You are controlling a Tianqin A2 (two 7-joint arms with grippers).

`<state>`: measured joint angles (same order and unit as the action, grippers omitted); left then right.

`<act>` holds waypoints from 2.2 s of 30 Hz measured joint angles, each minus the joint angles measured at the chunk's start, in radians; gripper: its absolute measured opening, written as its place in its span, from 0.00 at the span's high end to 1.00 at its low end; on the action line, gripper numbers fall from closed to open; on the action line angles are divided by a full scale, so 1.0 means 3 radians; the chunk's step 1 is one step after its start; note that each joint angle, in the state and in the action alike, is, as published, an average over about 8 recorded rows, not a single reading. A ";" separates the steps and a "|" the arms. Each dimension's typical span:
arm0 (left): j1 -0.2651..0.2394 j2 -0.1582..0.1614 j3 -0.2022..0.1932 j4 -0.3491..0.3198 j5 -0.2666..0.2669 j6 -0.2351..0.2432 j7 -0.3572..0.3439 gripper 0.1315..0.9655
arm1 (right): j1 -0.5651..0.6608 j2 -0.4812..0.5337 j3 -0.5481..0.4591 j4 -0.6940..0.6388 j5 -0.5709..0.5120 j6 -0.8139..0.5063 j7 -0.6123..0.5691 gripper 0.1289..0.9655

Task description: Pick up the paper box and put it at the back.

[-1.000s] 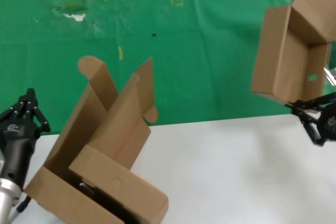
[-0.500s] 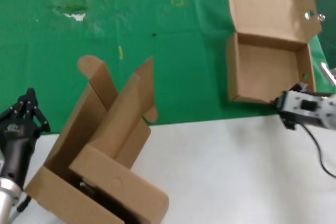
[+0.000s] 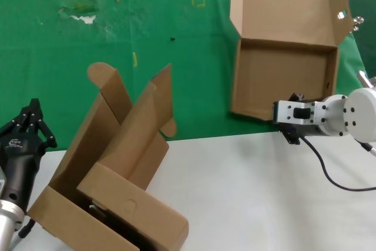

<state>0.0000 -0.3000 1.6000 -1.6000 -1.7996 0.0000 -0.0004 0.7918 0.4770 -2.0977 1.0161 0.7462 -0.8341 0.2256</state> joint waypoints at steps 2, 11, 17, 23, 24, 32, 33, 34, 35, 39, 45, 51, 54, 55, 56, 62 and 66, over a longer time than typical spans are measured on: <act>0.0000 0.0000 0.0000 0.0000 0.0000 0.0000 0.0000 0.99 | 0.0000 -0.0015 -0.0023 0.0005 0.0003 -0.0038 -0.0042 0.99; 0.0000 0.0000 0.0000 0.0000 0.0000 0.0000 0.0000 0.99 | -0.0066 0.0030 -0.0024 0.0165 0.0011 -0.0128 -0.0117 0.99; 0.0000 0.0000 0.0000 0.0000 0.0000 0.0000 0.0000 0.99 | -0.0114 0.0116 0.0044 0.0352 0.0027 -0.0158 -0.0117 0.99; 0.0000 0.0000 0.0000 0.0000 0.0000 0.0000 0.0000 0.99 | -0.0151 0.0217 0.0088 0.0508 0.0113 -0.0202 -0.0211 0.99; 0.0000 0.0000 0.0000 0.0000 0.0000 0.0000 0.0000 0.99 | -0.0157 0.0233 0.0091 0.0527 0.0129 -0.0210 -0.0233 0.99; 0.0000 0.0000 0.0000 0.0000 0.0000 0.0000 0.0000 0.99 | -0.0167 0.0310 0.0087 0.0560 0.0244 -0.0254 -0.0414 0.99; 0.0000 0.0000 0.0000 0.0000 0.0000 0.0000 0.0000 0.99 | -0.0165 0.0315 0.0088 0.0557 0.0255 -0.0255 -0.0429 0.99; 0.0000 0.0000 0.0000 0.0000 0.0000 0.0000 0.0000 0.99 | -0.0163 0.0319 0.0089 0.0556 0.0266 -0.0255 -0.0441 0.99; 0.0000 0.0000 0.0000 0.0000 0.0000 0.0000 0.0000 0.99 | -0.0162 0.0322 0.0092 0.0555 0.0276 -0.0254 -0.0453 0.99; 0.0000 0.0000 0.0000 0.0000 0.0000 0.0000 0.0000 0.99 | -0.0169 0.0333 0.0110 0.0569 0.0311 -0.0239 -0.0474 0.99; 0.0000 0.0000 0.0000 0.0000 0.0000 0.0000 0.0000 0.99 | -0.0225 0.0346 0.0151 0.0665 0.0331 -0.0229 -0.0419 0.99; 0.0000 0.0000 0.0000 0.0000 0.0000 0.0000 0.0000 0.99 | -0.0294 0.0364 0.0176 0.0765 0.0334 -0.0237 -0.0366 0.98; 0.0000 0.0000 0.0000 0.0000 0.0000 0.0000 0.0000 0.99 | -0.0322 0.0370 0.0180 0.0786 0.0337 -0.0234 -0.0363 0.96; 0.0000 0.0000 0.0000 0.0000 0.0000 0.0000 0.0000 0.99 | -0.0329 0.0370 0.0180 0.0790 0.0336 -0.0233 -0.0364 0.95; 0.0000 0.0000 0.0000 0.0000 0.0000 0.0000 0.0000 0.99 | -0.0336 0.0369 0.0180 0.0794 0.0335 -0.0231 -0.0365 0.95; 0.0000 0.0000 0.0000 0.0000 0.0000 0.0000 0.0000 0.99 | -0.0353 0.0352 0.0172 0.0815 0.0320 -0.0232 -0.0368 0.92; 0.0000 0.0000 0.0000 0.0000 0.0000 0.0000 0.0000 0.99 | -0.0354 0.0356 0.0175 0.0852 0.0319 -0.0250 -0.0363 0.86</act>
<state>0.0000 -0.3000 1.6000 -1.6000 -1.7997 0.0000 -0.0004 0.6855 0.5838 -2.0452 1.2718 0.8420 -0.9091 0.1166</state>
